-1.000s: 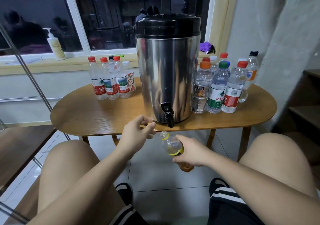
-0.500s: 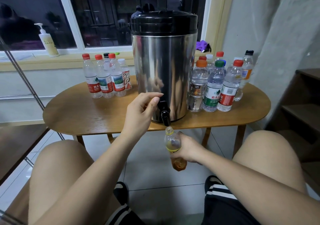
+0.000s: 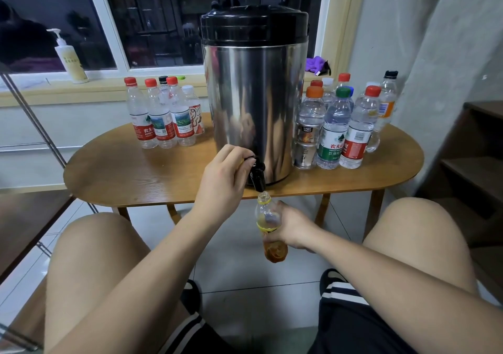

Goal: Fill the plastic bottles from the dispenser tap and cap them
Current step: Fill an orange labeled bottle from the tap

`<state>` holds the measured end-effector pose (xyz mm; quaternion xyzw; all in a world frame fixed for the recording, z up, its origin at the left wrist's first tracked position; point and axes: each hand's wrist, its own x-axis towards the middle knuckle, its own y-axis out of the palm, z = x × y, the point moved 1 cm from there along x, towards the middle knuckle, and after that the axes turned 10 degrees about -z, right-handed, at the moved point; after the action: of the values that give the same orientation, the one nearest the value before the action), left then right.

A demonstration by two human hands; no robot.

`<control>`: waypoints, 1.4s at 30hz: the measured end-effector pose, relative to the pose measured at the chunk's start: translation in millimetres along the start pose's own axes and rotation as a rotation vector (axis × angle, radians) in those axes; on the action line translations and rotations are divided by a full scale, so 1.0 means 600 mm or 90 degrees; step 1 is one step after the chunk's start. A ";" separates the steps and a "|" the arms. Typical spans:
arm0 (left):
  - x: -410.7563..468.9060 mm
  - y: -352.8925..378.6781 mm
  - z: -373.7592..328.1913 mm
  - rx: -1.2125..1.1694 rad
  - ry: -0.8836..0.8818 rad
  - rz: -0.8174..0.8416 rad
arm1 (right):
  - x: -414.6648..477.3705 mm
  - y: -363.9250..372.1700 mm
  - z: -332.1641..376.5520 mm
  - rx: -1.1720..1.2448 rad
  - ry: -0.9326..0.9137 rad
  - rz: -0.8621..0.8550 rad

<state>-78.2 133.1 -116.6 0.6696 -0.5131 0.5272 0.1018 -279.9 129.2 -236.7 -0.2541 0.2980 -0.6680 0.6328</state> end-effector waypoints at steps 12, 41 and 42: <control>-0.020 -0.012 -0.004 -0.012 0.004 0.008 | 0.004 0.007 -0.001 -0.032 0.008 0.028; -0.035 -0.014 -0.008 -0.016 -0.009 -0.008 | 0.003 0.012 -0.003 -0.016 -0.011 0.036; -0.035 -0.014 -0.008 -0.015 -0.011 -0.008 | 0.003 0.012 -0.003 -0.017 -0.010 0.035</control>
<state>-72.8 152.4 -128.4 0.6758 -0.5161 0.5148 0.1087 -276.2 127.5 -243.0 -0.2594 0.3086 -0.6441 0.6501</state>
